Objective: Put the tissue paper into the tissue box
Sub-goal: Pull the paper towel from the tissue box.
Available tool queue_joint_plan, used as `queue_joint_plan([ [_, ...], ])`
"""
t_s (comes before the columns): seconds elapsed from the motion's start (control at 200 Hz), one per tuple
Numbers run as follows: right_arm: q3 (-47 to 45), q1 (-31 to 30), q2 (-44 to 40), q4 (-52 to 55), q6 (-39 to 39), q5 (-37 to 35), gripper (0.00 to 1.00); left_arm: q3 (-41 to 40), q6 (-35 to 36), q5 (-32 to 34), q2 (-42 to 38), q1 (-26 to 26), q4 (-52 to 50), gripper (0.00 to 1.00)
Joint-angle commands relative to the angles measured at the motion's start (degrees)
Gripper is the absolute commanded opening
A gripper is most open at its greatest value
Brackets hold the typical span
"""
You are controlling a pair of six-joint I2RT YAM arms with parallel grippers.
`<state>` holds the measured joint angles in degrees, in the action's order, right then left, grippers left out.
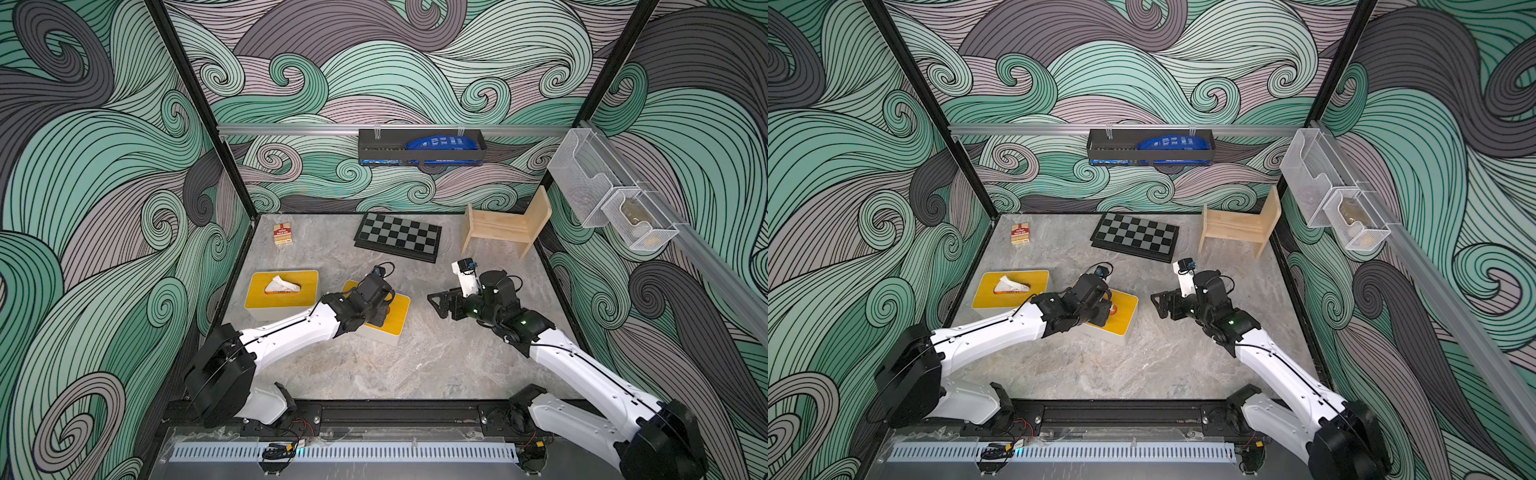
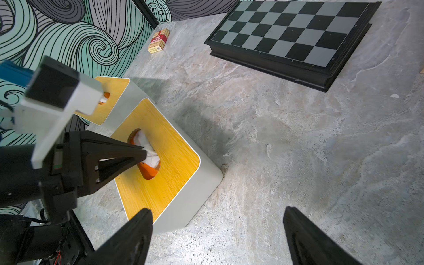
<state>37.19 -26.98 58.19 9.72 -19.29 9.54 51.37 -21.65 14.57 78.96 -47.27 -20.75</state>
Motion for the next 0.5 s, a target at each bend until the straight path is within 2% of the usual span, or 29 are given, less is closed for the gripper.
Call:
queue_joint_plan([
  [0.0,0.32,0.01,0.16,0.13,0.92,0.74,0.92,-0.83,0.07,0.38,-4.65,0.42,3.17,0.00],
  [0.22,0.25,-0.01,0.34,0.13,2.33,1.79,0.93,-5.91,0.50,-0.10,-9.98,0.42,8.24,0.01],
  [0.33,0.56,-0.42,0.52,0.17,4.47,3.39,0.95,-7.45,0.55,-1.02,-10.84,0.42,9.74,0.12],
  [0.43,1.28,-1.22,0.43,0.02,6.93,4.64,0.96,-7.26,0.47,-0.90,-11.48,0.42,9.77,0.26],
  [0.495,2.01,-2.05,0.34,-0.46,8.72,5.11,0.99,-6.58,0.25,-0.30,-12.68,0.42,9.20,0.41],
])
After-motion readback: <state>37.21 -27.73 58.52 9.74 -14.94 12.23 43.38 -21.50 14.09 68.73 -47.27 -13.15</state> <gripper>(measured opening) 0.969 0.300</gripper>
